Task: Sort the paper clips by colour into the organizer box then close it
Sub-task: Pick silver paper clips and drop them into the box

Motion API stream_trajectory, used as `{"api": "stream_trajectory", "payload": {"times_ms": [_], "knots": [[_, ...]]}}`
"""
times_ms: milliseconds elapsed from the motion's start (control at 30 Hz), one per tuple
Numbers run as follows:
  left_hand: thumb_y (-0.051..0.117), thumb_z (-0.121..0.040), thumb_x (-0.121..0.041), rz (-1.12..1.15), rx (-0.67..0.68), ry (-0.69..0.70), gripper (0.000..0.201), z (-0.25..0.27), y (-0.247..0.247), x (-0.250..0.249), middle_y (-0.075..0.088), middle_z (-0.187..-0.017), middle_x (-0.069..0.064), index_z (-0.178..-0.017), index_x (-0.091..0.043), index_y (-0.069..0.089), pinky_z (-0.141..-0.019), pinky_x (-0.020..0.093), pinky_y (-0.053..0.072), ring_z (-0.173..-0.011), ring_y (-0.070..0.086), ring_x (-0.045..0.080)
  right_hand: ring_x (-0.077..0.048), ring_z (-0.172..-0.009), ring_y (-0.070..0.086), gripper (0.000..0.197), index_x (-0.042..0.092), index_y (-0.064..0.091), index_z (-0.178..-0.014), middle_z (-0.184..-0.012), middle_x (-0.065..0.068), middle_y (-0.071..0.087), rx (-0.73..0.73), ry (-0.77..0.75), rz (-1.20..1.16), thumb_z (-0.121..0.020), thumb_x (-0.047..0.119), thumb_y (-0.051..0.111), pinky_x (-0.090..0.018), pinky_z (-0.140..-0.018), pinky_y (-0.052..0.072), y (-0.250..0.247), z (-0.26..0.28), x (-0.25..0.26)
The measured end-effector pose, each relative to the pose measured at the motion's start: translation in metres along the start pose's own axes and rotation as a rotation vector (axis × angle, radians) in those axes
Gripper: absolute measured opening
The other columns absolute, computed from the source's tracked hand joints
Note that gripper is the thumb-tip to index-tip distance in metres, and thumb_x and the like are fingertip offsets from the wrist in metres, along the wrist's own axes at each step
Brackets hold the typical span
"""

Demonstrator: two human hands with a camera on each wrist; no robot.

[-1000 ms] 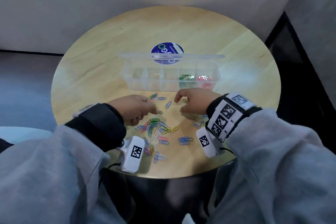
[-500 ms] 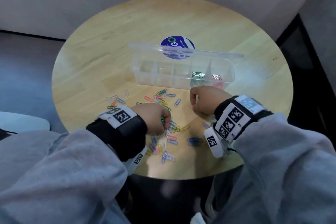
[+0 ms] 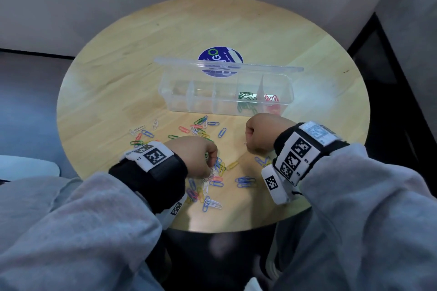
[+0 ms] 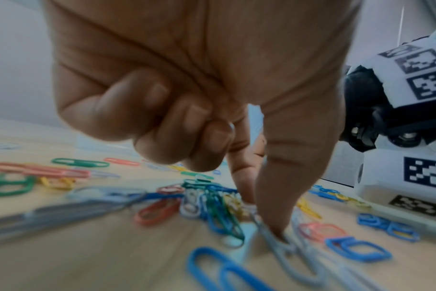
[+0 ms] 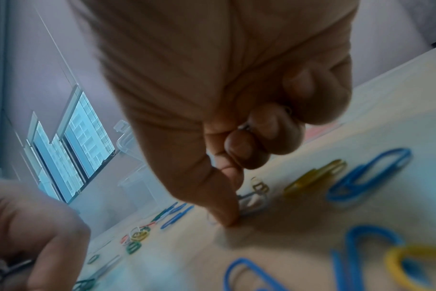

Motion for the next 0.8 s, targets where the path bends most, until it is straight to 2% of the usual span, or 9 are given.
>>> {"api": "stream_trajectory", "payload": {"times_ms": [67, 133, 233, 300, 400, 467, 567, 667, 800], "knots": [[0.062, -0.078, -0.02, -0.002, 0.01, -0.006, 0.011, -0.001, 0.001, 0.0, 0.045, -0.069, -0.013, -0.081, -0.029, 0.057, -0.049, 0.019, 0.026, -0.075, 0.046, 0.011, -0.022, -0.068, 0.055, 0.008, 0.014, 0.057, -0.068, -0.07, -0.003, 0.059, 0.015, 0.001, -0.038, -0.075, 0.01, 0.06, -0.025, -0.058, 0.045, 0.001, 0.001, -0.001], [0.062, -0.077, -0.018, 0.007, 0.019, -0.021, 0.01, -0.003, 0.002, 0.001, 0.046, -0.067, -0.012, -0.078, -0.027, 0.057, -0.048, 0.019, 0.026, -0.071, 0.046, 0.01, -0.02, -0.062, 0.054, 0.016, 0.016, 0.054, -0.061, -0.06, 0.001, 0.057, 0.029, -0.016, -0.117, -0.074, 0.01, 0.061, -0.025, -0.058, 0.045, 0.001, 0.003, 0.0], [0.063, -0.076, -0.018, 0.055, 0.042, -0.047, 0.012, -0.005, 0.004, 0.004, 0.051, -0.066, -0.01, -0.07, -0.025, 0.055, -0.049, 0.019, 0.03, -0.065, 0.048, 0.008, -0.011, -0.052, 0.048, 0.023, 0.02, 0.051, -0.059, -0.059, 0.006, 0.059, 0.056, -0.06, -0.247, -0.078, 0.014, 0.063, -0.021, -0.052, 0.04, -0.002, 0.009, 0.004], [0.064, -0.075, -0.019, 0.107, 0.067, -0.048, 0.009, -0.006, 0.005, 0.006, 0.055, -0.066, -0.01, -0.071, -0.024, 0.058, -0.054, 0.018, 0.037, -0.068, 0.051, 0.009, -0.008, -0.051, 0.045, 0.023, 0.021, 0.051, -0.06, -0.06, 0.007, 0.054, 0.053, -0.089, -0.276, -0.078, 0.016, 0.065, -0.021, -0.05, 0.037, -0.005, 0.014, 0.006], [0.067, -0.074, -0.019, 0.268, 0.106, -0.041, 0.005, -0.006, 0.004, 0.013, 0.061, -0.065, -0.009, -0.071, -0.022, 0.063, -0.07, 0.025, 0.049, -0.067, 0.055, 0.011, -0.012, -0.053, 0.046, 0.02, 0.02, 0.052, -0.062, -0.058, 0.006, 0.054, 0.087, -0.096, -0.35, -0.077, 0.015, 0.064, -0.023, -0.058, 0.04, -0.003, 0.018, 0.007], [0.069, -0.074, -0.018, 0.419, 0.127, -0.041, 0.012, -0.003, -0.001, 0.019, 0.062, -0.061, -0.006, -0.064, -0.021, 0.062, -0.062, 0.022, 0.046, -0.057, 0.053, 0.01, -0.015, -0.057, 0.05, 0.018, 0.02, 0.052, -0.065, -0.06, 0.004, 0.058, 0.101, -0.101, -0.424, -0.077, 0.011, 0.062, -0.026, -0.061, 0.043, 0.0, 0.021, 0.007], [0.071, -0.073, -0.013, 0.624, 0.105, -0.067, 0.022, 0.003, -0.011, 0.03, 0.052, -0.054, -0.004, -0.06, -0.02, 0.056, -0.043, 0.015, 0.032, -0.044, 0.04, 0.009, -0.014, -0.055, 0.052, 0.02, 0.018, 0.058, -0.073, -0.062, 0.001, 0.056, 0.112, -0.12, -0.643, -0.08, 0.0, 0.057, -0.021, -0.051, 0.044, 0.004, 0.024, 0.011], [0.066, -0.069, -0.004, 0.975, 0.042, -0.121, 0.026, 0.008, -0.016, 0.043, 0.044, -0.057, 0.003, -0.056, -0.015, 0.047, -0.037, 0.013, 0.027, -0.046, 0.032, 0.011, -0.008, -0.047, 0.047, 0.025, 0.013, 0.063, -0.076, -0.062, -0.001, 0.05, 0.158, -0.104, -0.816, -0.085, -0.005, 0.048, -0.016, -0.042, 0.04, 0.01, 0.029, 0.016], [0.046, -0.083, 0.013, 1.323, -0.012, -0.11, 0.038, 0.015, -0.016, 0.053, 0.04, -0.06, 0.008, -0.056, -0.011, 0.037, -0.034, 0.009, 0.029, -0.039, 0.037, 0.008, -0.014, -0.049, 0.044, 0.029, 0.006, 0.057, -0.069, -0.066, -0.005, 0.053, 0.162, -0.055, -1.006, -0.09, -0.005, 0.041, -0.017, -0.038, 0.038, 0.018, 0.036, 0.024]]}}
Point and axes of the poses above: each hand's wrist, its own z-axis away from the middle knuckle, its own y-axis out of the palm, x = y × z, the point moved 5 cm from there along -z, towards the middle knuckle
